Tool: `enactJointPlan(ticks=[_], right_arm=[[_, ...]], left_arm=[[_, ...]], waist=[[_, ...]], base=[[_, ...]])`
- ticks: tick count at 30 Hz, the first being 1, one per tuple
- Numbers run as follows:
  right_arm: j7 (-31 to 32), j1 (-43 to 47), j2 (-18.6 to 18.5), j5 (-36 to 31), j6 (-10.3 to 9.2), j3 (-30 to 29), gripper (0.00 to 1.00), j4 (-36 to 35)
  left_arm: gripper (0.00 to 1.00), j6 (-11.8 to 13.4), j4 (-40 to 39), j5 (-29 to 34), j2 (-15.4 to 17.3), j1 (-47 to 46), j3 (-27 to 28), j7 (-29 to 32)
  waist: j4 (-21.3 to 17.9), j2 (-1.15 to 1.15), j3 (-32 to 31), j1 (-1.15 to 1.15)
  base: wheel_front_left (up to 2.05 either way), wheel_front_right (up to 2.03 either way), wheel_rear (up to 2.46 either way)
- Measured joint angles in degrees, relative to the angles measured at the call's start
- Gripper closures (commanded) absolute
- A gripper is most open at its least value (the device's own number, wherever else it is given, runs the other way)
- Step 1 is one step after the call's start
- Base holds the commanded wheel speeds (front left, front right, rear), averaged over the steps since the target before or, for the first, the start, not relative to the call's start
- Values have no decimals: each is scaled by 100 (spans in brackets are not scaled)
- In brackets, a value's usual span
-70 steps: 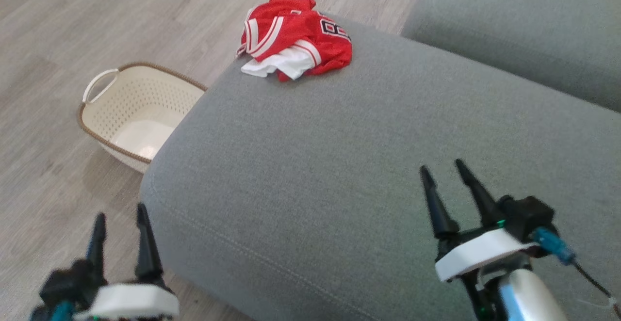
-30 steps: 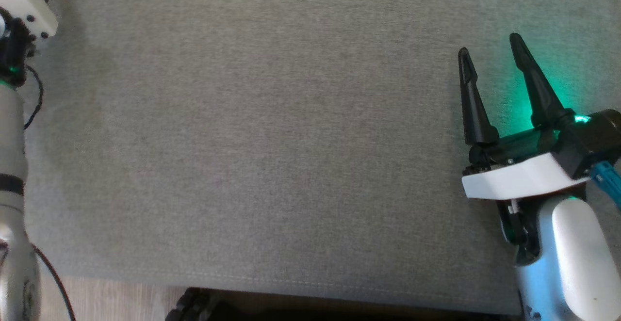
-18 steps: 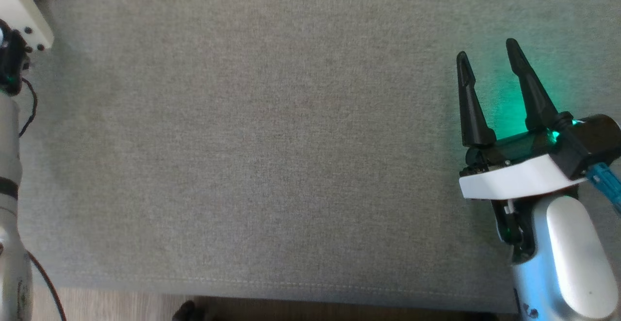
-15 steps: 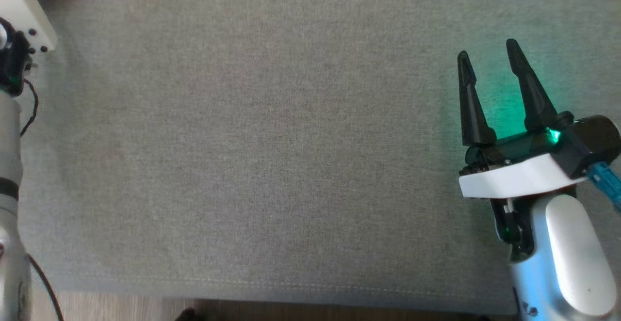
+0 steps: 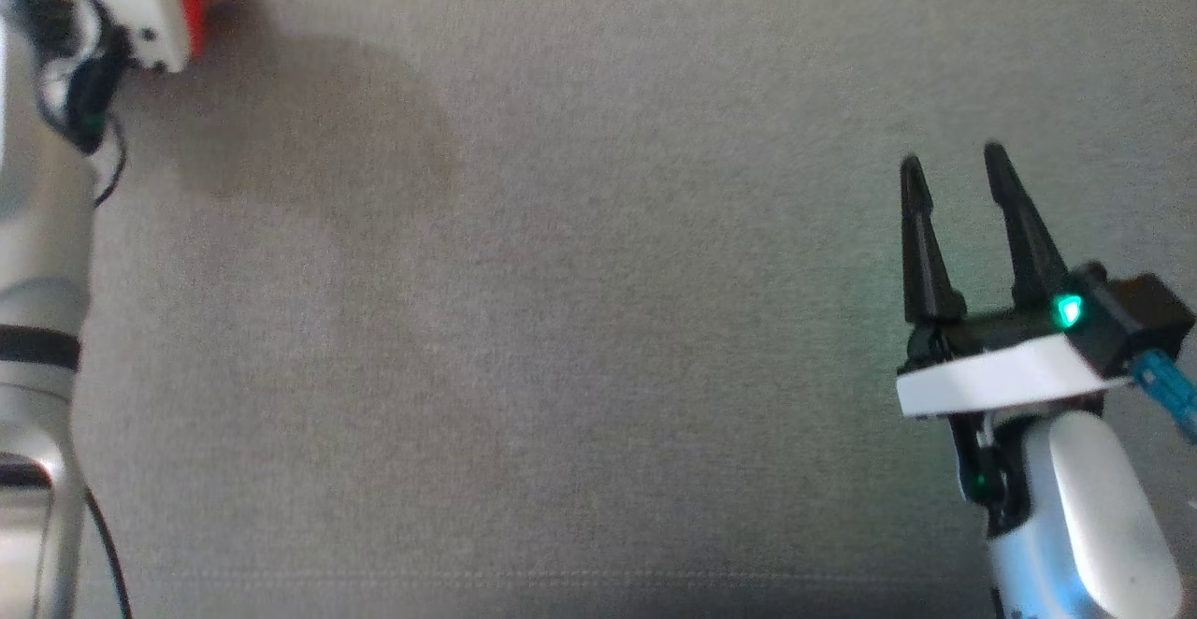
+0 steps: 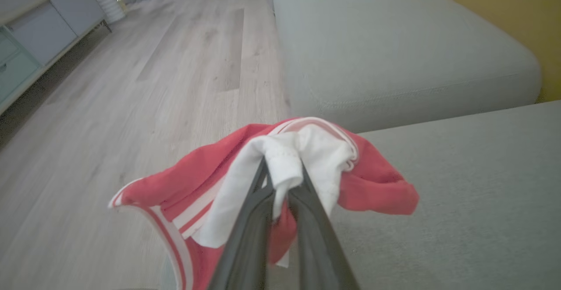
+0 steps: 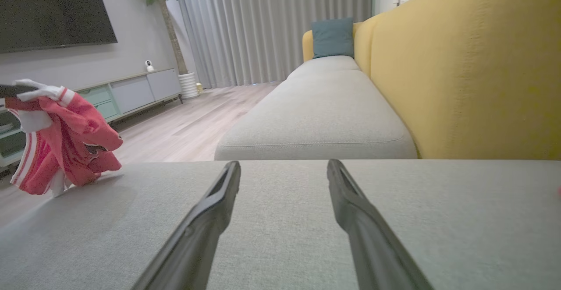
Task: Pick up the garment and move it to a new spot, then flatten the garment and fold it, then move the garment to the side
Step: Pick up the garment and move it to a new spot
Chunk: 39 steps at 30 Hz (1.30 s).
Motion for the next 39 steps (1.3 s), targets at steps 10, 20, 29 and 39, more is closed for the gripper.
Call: enactJointPlan(ticks=[10,20,29,39], right_arm=[[-67,405,5,116,0,-275,0,166],[-116,601,7,247,0,-188,0,220],[-147,597,8,268,0,-123,0,382],[-172,599,8,299,0,-116,0,598]], left_arm=[[100,-7,-1762,-649,-516,497,-973,256],[100,162,-2822,-1006,-1032,1889,-1510,261],[63,511,-2832,-1235,-1555,3523,-2204,-352],[0,769,-2749,-1318,-1564,3838,-2441,-1220]], waist=[[-526,0,-814,0],[-927,0,-830,0],[-975,0,-772,0],[-887,0,-881,0]], base=[[0,0,0],[0,0,0],[0,0,0],[0,0,0]])
